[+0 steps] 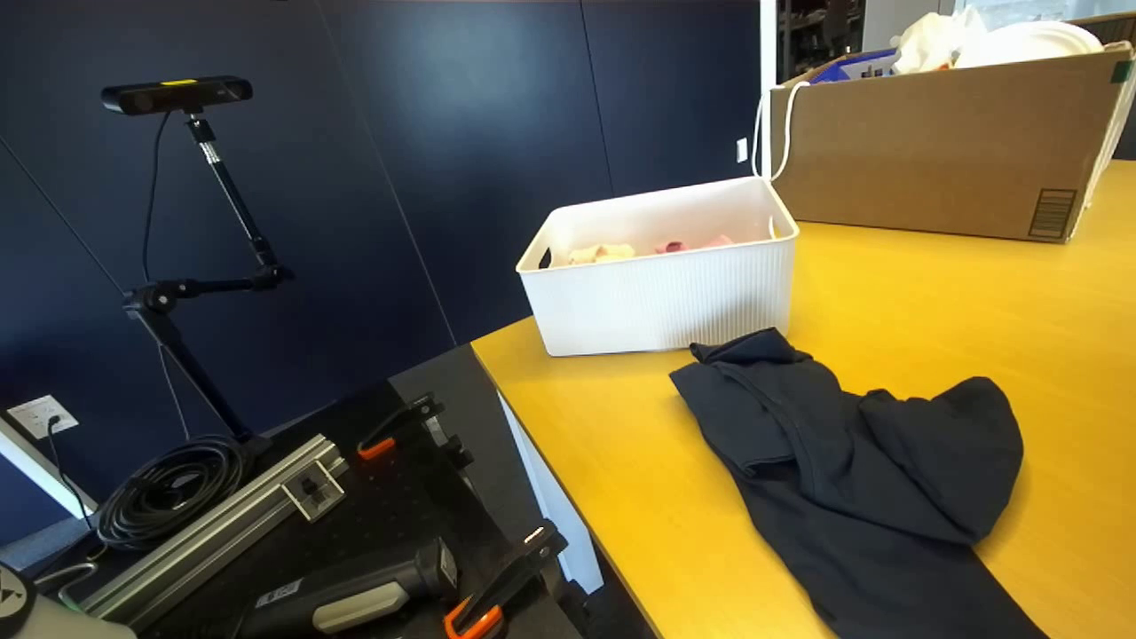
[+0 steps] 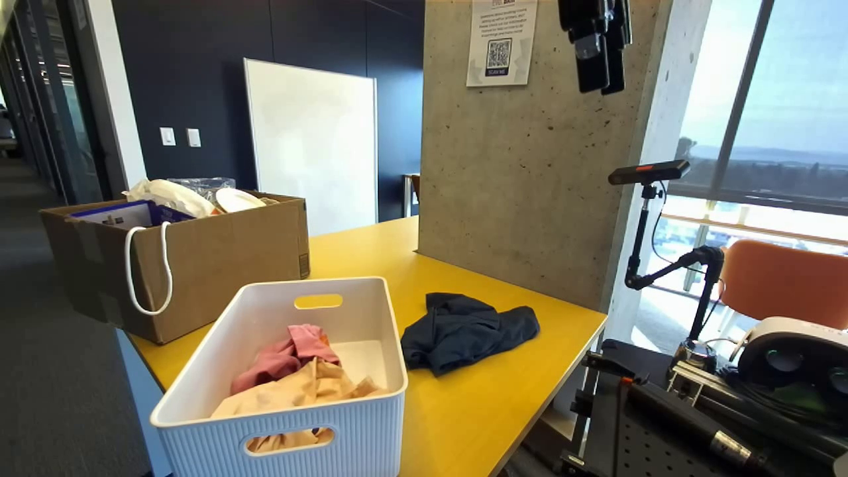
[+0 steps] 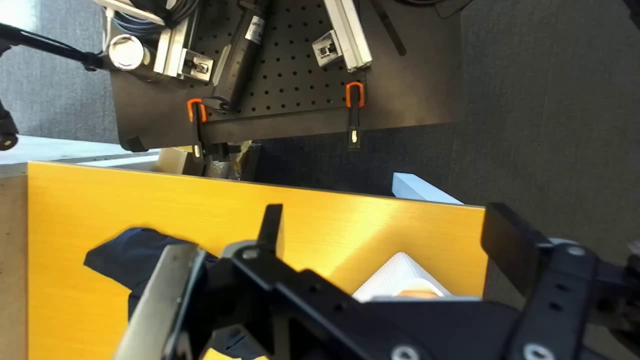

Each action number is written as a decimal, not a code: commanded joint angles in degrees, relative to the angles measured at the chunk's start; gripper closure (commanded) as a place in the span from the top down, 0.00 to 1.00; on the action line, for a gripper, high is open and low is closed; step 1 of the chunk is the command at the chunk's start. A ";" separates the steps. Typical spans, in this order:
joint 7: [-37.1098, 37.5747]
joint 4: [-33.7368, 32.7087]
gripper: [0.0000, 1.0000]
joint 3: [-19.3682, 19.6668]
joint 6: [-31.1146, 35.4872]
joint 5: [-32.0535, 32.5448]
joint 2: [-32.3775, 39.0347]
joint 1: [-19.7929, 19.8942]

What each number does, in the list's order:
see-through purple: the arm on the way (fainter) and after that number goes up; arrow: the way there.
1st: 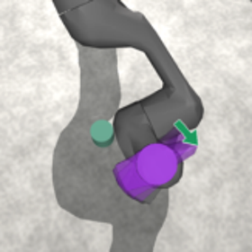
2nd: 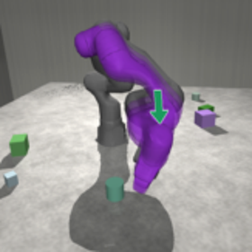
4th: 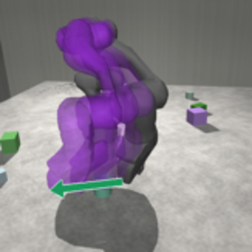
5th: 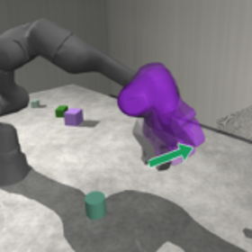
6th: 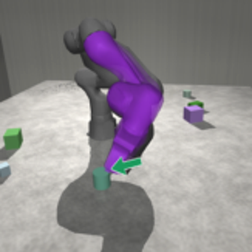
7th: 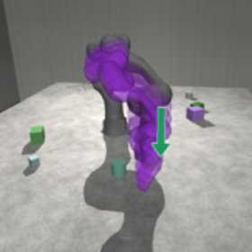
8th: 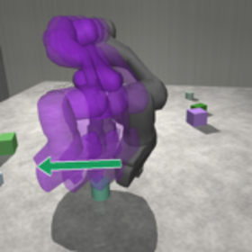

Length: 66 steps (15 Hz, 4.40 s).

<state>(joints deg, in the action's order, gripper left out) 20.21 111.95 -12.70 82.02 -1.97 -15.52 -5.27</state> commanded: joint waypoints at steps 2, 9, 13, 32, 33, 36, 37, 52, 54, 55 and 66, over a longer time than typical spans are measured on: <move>-4.73 6.82 1.00 0.84 2.91 5.49 -1.70 -0.61; -6.08 17.09 1.00 2.07 18.10 19.33 3.48 1.12; -7.45 15.22 1.00 5.79 29.29 29.10 11.65 3.81; -32.65 -1.41 1.00 9.87 47.79 19.19 38.33 4.19; -30.58 -2.65 1.00 10.68 48.29 20.77 39.30 3.20; -30.64 -2.41 1.00 10.75 48.28 20.65 39.62 3.17; -30.64 -2.46 1.00 10.75 48.28 20.65 39.61 3.17; -47.85 -4.11 1.00 9.73 51.61 18.08 43.54 6.91; -48.00 -2.95 1.00 10.09 53.65 18.38 44.11 7.49; -47.69 -2.34 1.00 10.36 54.14 18.64 44.19 7.55; -49.98 -3.15 1.00 13.47 63.59 22.22 51.29 11.26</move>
<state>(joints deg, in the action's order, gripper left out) -28.09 112.63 0.49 142.05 19.10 31.62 5.23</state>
